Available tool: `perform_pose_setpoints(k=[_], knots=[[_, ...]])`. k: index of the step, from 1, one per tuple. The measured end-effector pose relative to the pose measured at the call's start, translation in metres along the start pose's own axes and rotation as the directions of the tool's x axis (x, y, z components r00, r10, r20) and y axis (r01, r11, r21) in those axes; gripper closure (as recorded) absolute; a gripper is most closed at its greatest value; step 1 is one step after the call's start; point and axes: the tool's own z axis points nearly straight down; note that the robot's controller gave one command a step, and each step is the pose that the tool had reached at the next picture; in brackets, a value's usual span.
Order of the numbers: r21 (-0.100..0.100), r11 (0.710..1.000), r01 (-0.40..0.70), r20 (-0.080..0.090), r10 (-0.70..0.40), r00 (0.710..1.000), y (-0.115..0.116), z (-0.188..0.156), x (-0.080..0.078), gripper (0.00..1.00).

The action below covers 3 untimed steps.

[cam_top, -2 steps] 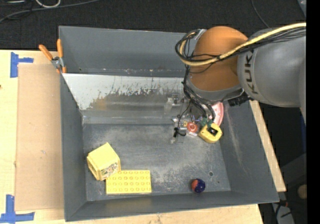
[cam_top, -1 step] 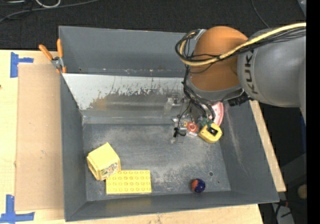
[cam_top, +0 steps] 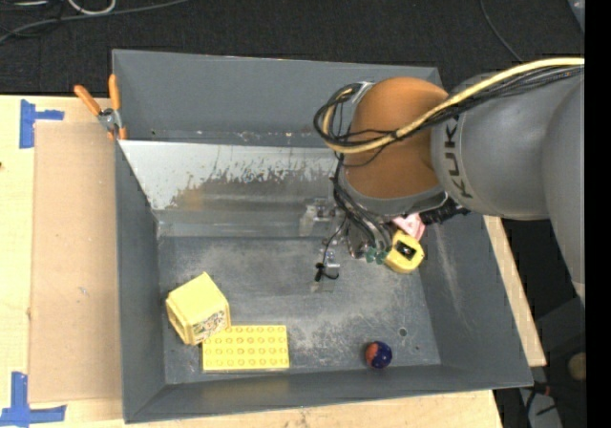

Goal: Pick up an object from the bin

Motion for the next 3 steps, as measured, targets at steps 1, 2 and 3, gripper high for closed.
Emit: perform_pose_setpoints(k=[1, 2, 3], knots=[[0.001, 0.993, 0.12, 0.005, -0.12, 0.993, 0.024, 0.02, -0.002, 0.0], [0.0, 0.996, 0.092, -0.002, -0.092, 0.996, 0.041, 0.067, 0.02, 0.0], [0.002, 0.954, 0.299, 0.009, -0.299, 0.954, 0.084, 0.066, -0.012, 0.0]])
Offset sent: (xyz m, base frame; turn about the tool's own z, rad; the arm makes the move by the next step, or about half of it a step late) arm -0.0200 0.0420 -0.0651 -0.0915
